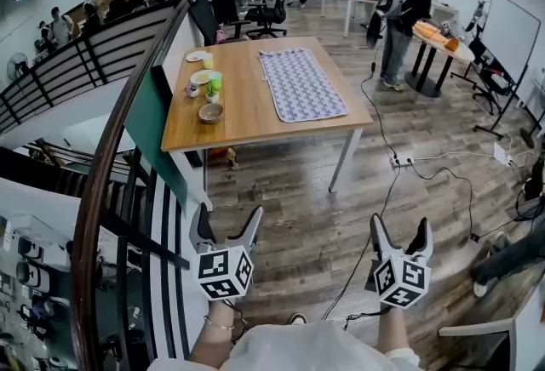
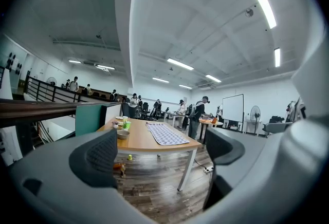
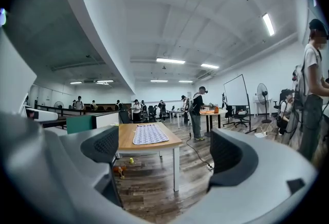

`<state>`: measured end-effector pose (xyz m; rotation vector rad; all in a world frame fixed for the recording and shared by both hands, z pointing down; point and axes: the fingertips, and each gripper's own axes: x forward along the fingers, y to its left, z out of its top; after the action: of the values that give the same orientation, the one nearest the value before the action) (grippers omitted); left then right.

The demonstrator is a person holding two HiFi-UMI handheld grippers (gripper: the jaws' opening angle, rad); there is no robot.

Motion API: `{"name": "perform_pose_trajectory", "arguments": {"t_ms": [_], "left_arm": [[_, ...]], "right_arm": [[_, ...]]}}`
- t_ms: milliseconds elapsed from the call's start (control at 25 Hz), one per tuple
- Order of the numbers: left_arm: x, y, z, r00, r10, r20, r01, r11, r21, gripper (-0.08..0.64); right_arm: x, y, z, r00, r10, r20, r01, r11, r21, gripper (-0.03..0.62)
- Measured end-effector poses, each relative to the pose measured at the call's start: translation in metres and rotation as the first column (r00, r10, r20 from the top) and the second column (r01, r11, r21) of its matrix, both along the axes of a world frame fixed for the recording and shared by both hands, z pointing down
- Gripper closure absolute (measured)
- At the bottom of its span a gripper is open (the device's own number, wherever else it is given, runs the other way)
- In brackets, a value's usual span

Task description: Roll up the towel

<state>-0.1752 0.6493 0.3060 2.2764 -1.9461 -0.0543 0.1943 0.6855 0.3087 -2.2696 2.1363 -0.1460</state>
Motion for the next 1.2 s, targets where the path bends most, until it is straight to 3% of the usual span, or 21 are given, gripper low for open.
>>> {"name": "perform_pose_trajectory", "arguments": {"t_ms": [280,760,1200], "left_arm": [[0.003,-0.014,0.010,0.999,-0.042,-0.006,0.042,0.998,-0.038,0.032],[0.011,-0.061,0.011,0.998,-0.064,0.006,0.064,0.997,-0.037,0.032],[-0.017,-0.189,0.016,0.997,-0.063,-0.045,0.062,0.998,-0.018,0.034]], "right_arm": [[0.019,-0.018,0.015,0.999,-0.012,0.035,0.014,0.999,-0.040,0.043],[0.047,-0.062,0.029,0.999,0.008,0.038,-0.005,0.997,-0.074,0.043],[0.036,-0.173,0.021,0.999,0.054,0.005,-0.054,0.997,-0.057,0.044]]}}
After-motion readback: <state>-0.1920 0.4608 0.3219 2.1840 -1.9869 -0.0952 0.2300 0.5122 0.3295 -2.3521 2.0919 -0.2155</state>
